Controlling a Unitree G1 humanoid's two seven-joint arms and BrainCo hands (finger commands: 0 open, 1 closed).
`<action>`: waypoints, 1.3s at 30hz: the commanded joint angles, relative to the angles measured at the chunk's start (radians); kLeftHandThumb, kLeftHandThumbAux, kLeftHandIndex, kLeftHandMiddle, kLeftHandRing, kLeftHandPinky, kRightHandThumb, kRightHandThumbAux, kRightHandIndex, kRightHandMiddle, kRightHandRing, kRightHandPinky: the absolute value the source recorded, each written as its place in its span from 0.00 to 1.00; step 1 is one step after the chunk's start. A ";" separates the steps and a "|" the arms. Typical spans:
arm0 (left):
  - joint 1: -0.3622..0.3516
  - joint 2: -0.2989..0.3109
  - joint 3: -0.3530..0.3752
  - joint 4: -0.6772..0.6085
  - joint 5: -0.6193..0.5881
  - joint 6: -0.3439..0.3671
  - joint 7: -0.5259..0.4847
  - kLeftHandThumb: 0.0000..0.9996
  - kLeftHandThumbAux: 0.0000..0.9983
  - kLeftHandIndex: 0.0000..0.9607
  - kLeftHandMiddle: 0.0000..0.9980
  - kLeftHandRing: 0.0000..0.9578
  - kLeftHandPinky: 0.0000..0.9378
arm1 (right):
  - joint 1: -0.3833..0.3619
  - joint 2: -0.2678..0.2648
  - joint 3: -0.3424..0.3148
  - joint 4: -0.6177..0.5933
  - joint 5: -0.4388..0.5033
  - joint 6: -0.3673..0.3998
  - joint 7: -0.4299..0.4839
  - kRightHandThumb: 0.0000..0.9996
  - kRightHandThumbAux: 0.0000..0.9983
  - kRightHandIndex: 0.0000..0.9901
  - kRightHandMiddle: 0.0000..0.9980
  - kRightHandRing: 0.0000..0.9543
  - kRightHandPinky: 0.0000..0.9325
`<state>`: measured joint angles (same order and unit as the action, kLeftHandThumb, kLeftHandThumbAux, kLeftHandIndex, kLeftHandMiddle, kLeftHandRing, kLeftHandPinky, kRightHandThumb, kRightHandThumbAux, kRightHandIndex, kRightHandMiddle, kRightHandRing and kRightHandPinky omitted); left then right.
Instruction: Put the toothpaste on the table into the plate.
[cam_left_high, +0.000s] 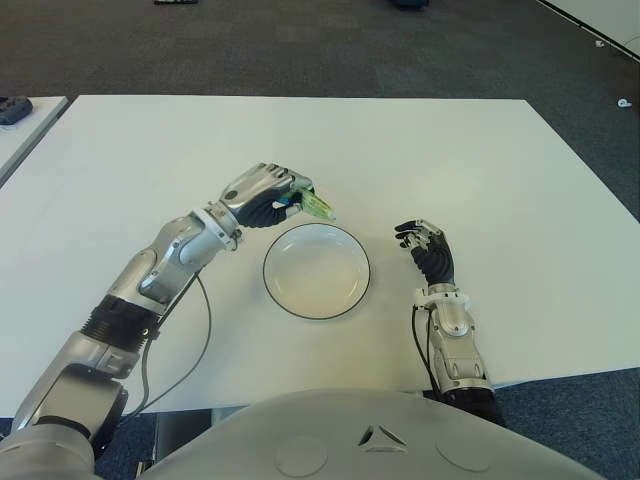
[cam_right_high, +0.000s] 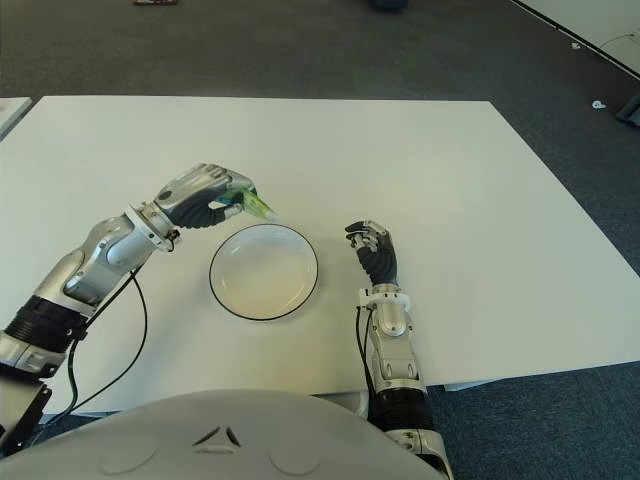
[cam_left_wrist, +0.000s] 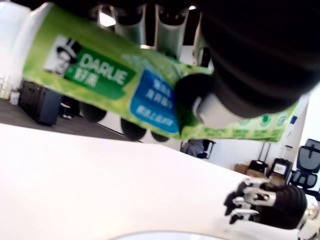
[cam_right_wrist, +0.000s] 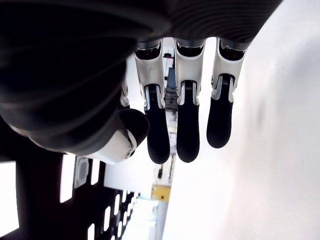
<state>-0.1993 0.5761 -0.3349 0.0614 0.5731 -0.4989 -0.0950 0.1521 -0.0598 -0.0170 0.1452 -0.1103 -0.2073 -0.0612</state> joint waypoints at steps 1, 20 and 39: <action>-0.020 0.038 -0.046 0.049 0.045 -0.067 -0.063 0.71 0.71 0.46 0.84 0.88 0.90 | 0.006 0.004 0.005 -0.010 0.005 0.020 0.005 0.71 0.73 0.43 0.43 0.44 0.46; -0.005 -0.004 -0.194 0.219 0.178 -0.138 -0.080 0.71 0.71 0.45 0.80 0.84 0.87 | 0.018 0.004 0.000 -0.036 0.007 0.044 0.010 0.71 0.73 0.43 0.43 0.44 0.47; -0.043 -0.025 -0.282 0.398 0.258 -0.205 0.005 0.71 0.72 0.45 0.82 0.87 0.91 | 0.023 0.000 0.000 -0.042 0.002 0.045 0.010 0.71 0.73 0.43 0.43 0.44 0.46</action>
<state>-0.2633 0.5522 -0.5717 0.3988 0.7544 -0.7061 -0.1044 0.1735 -0.0589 -0.0189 0.1068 -0.1104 -0.1797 -0.0542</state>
